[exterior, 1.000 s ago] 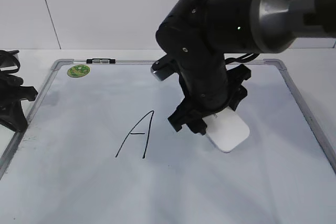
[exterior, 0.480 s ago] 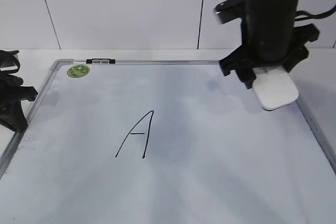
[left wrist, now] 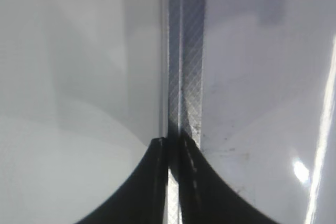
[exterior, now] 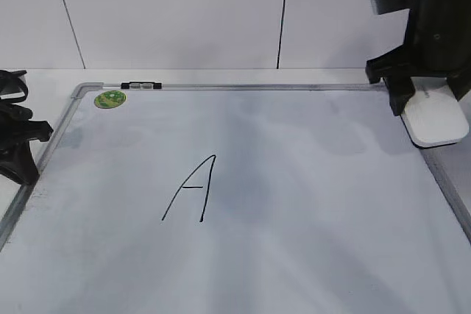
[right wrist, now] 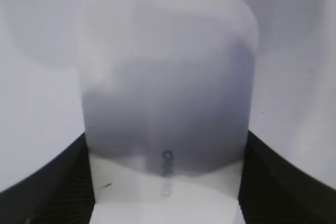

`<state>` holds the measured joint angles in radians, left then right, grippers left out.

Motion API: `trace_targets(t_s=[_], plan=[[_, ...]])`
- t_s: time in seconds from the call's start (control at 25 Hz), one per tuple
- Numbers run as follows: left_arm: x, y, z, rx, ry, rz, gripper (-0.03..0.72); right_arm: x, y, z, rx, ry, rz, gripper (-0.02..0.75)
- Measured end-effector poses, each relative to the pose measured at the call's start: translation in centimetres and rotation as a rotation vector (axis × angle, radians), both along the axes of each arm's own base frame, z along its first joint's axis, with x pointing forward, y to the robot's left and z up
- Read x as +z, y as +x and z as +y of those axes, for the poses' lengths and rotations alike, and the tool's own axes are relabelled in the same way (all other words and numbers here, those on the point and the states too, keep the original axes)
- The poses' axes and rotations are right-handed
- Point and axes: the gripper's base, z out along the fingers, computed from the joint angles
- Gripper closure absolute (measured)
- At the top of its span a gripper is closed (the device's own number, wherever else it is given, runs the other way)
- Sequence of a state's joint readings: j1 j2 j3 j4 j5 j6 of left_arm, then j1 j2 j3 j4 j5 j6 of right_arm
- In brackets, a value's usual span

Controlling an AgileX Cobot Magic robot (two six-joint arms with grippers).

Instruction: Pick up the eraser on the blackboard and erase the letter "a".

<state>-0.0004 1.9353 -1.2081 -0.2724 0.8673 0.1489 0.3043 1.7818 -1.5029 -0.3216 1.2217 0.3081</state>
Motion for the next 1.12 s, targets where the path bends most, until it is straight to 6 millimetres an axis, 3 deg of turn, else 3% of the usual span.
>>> trace_targets(t_s=[0.4, 0.84, 1.12], plan=[[0.0, 0.0, 0.0, 0.002, -0.002, 0.0, 0.656, -1.3, 1.0, -4.6, -0.077, 0.141, 0.09, 0.176], [0.0, 0.0, 0.0, 0.002, -0.004, 0.0, 0.655, -6.4, 2.5, -4.1, -0.079, 0.17, 0.234, 0.176], [0.0, 0.0, 0.0, 0.002, -0.004, 0.0, 0.653, -8.2, 2.9, -4.1, -0.08, 0.16, 0.281, 0.176]])
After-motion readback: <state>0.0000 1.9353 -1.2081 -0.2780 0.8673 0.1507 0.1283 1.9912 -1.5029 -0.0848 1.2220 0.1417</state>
